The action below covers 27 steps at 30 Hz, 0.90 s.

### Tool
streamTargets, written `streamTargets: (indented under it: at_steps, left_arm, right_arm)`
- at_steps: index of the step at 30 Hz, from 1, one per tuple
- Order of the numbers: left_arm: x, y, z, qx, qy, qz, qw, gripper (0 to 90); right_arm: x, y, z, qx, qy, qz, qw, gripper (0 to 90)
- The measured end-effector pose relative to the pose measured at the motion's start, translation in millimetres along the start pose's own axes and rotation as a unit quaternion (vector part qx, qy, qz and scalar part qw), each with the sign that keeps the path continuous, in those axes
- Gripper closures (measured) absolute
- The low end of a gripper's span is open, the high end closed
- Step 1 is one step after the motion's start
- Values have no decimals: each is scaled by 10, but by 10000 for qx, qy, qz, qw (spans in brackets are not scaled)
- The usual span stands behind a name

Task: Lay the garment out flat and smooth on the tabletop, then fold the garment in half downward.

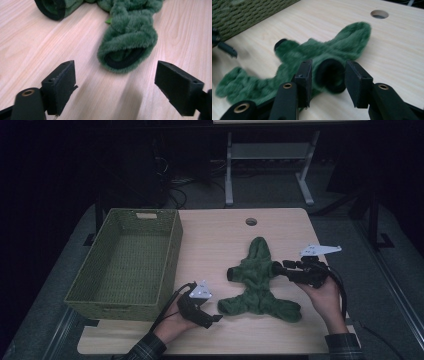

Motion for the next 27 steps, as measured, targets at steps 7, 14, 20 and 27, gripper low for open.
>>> streamTargets:
  at_steps: [7,14,20,27]
  left_arm:
    - [11,-60,-33,-35,199,-10,9998,141]
    - [5,-129,-113,-34,309,-113,9995,126]
    - [-7,-170,-111,142,266,-139,9994,126]
    - [-12,-180,-101,157,272,-93,9995,131]
  right_arm:
    - [-200,-111,34,15,97,80,9999,585]
    - [-472,-199,4,32,323,247,9992,598]
    - [-637,-236,-27,76,514,323,9981,605]
    - [-912,-240,-107,70,981,420,9943,632]
Point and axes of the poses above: each handheld gripper's, and its own axes: z roughly backward along the jaws, y roughly out of its top, x roughly to its right, the point moved 1 cm from there along -z, roughly forward along the jaws, and after that the axes turned 12 degrees about z, right-handed, at the moved point
